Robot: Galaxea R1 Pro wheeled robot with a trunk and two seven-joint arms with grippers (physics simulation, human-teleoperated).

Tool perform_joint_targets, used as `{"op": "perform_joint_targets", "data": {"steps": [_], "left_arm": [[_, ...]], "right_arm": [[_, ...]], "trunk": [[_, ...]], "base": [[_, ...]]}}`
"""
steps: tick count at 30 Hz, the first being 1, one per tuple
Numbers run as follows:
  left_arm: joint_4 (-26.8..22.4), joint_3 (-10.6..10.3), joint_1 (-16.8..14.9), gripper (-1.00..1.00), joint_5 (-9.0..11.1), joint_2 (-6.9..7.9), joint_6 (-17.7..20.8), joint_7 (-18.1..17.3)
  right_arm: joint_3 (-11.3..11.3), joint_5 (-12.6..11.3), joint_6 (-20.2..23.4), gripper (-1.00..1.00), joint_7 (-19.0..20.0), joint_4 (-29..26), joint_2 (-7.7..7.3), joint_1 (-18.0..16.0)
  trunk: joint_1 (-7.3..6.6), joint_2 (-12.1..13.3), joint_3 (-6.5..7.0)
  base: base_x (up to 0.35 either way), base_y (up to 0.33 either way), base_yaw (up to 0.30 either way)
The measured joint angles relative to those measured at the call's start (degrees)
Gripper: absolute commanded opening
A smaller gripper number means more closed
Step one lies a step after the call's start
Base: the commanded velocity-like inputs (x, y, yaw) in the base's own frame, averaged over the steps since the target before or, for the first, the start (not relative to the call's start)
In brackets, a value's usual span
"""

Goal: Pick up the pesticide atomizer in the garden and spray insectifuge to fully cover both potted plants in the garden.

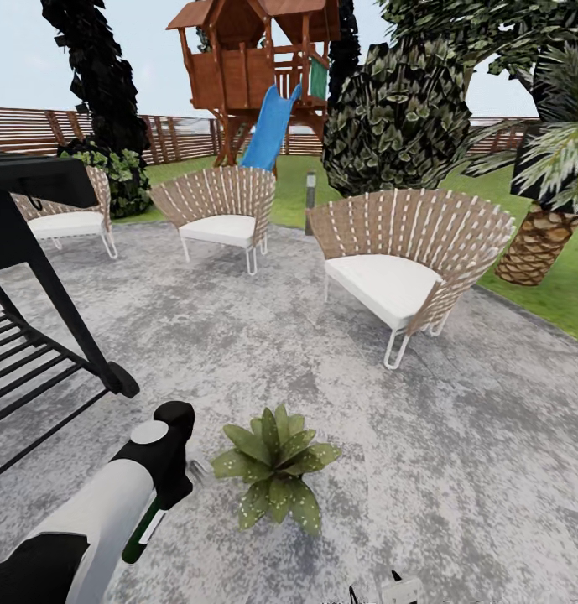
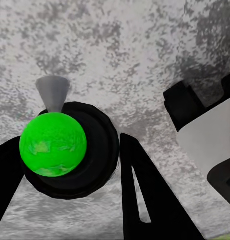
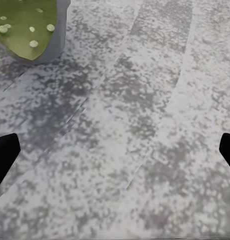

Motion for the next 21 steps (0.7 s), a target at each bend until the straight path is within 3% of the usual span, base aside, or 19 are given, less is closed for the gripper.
{"op": "perform_joint_targets", "data": {"steps": [12, 17, 21], "left_arm": [[0.0, 0.1, 0.1, -1.0, 0.1, -0.47, 0.1, 0.0], [-0.1, 0.1, -0.6, -1.0, 0.4, -0.85, 0.0, -0.8], [0.0, 0.1, -3.5, -1.0, 0.5, -1.85, -0.4, -1.9]], "right_arm": [[0.0, 0.0, 0.0, 1.0, 0.0, 0.0, 0.0, 0.0], [0.0, 0.0, 0.0, 1.0, 0.0, 0.0, 0.0, 0.0], [0.0, 0.0, 0.0, 1.0, 0.0, 0.0, 0.0, 0.0]], "trunk": [[-0.01, 0.0, 0.0], [0.0, 0.0, 0.0], [0.0, 0.0, 0.0]], "base": [[0.117, 0.303, -0.291], [0.012, 0.045, -0.04], [0.0, 0.001, -0.001]]}}
